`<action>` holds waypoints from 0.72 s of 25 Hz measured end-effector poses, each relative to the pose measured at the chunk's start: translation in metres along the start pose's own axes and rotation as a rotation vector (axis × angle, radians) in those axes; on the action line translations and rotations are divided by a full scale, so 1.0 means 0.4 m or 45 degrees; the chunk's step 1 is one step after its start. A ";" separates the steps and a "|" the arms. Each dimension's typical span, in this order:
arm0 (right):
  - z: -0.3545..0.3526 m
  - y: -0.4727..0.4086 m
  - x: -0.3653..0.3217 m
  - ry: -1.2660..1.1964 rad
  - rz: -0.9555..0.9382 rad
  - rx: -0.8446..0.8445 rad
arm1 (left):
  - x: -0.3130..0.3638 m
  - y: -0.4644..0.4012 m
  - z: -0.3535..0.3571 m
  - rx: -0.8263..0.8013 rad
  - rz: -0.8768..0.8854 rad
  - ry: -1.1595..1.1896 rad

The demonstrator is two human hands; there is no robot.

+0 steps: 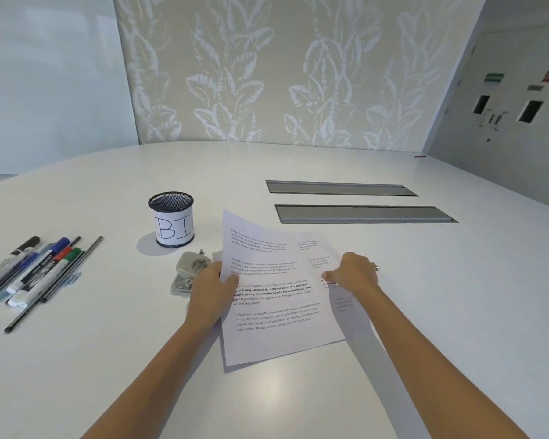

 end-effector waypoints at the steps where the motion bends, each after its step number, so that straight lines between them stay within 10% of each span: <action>1: -0.003 -0.007 0.003 -0.035 0.009 -0.011 | 0.001 0.000 0.000 -0.006 -0.005 0.023; 7: -0.056 -0.029 0.033 -0.303 0.011 0.060 | 0.015 0.011 0.007 -0.037 0.007 0.180; 15: -0.463 0.073 0.089 -0.609 -0.169 1.149 | 0.030 0.014 0.028 -0.088 0.012 0.157; 18: -0.524 0.103 0.092 -0.843 -0.233 1.238 | 0.034 0.015 0.036 -0.103 0.016 0.134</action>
Point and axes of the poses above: each hand's wrist, its own y-axis away from the middle knuckle, its own z-axis out of the palm, x = y × z, the point moved 9 cm from there along -y, towards the middle knuckle, and after that the axes turned 1 degree about x, right-handed, at the moved point
